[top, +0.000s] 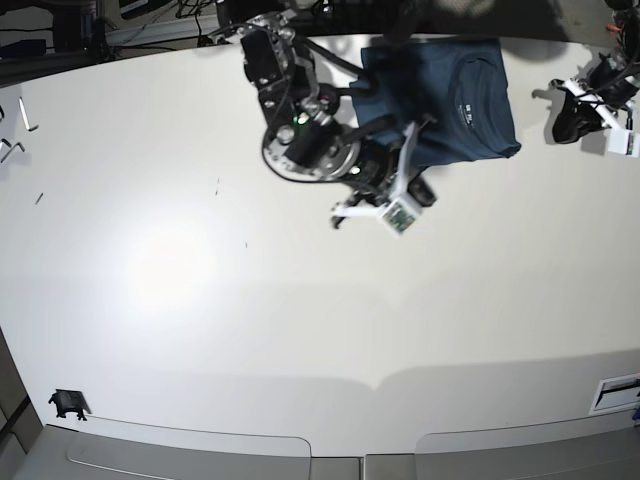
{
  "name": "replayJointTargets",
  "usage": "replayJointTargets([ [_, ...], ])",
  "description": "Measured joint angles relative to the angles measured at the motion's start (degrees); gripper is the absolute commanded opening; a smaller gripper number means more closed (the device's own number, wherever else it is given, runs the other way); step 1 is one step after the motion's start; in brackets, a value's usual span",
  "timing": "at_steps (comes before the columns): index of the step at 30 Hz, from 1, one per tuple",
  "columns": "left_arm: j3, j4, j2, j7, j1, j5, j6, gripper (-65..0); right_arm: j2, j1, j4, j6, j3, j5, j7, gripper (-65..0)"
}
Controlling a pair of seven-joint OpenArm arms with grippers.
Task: Fold the T-shirt properly
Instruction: 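Grasp the collar end with the left gripper and lift it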
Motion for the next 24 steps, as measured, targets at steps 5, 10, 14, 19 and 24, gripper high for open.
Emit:
replayJointTargets([
  [5,2.2,0.1,0.2,13.1,0.2,-18.1,-0.5,-65.0,0.5,2.4,-2.1,-0.2,9.1,4.7,0.4,-65.0],
  [10,10.6,0.1,0.1,17.1,0.0,-20.9,-0.5,-65.0,1.8,4.8,-9.9,-0.2,12.6,5.7,0.0,-65.0],
  [14,19.0,0.1,0.2,17.2,0.0,-14.1,-0.6,-65.0,1.9,5.7,-15.7,1.6,12.5,6.0,0.1,-65.0],
  [19,24.8,0.1,0.2,11.1,0.0,3.4,-0.6,-65.0,1.9,5.6,-17.5,2.0,12.5,8.7,-0.4,-65.0],
  [24,25.1,0.1,0.0,-6.2,0.0,25.4,-0.4,-65.0,1.9,5.7,-17.5,2.0,12.5,9.6,-1.6,-65.0],
])
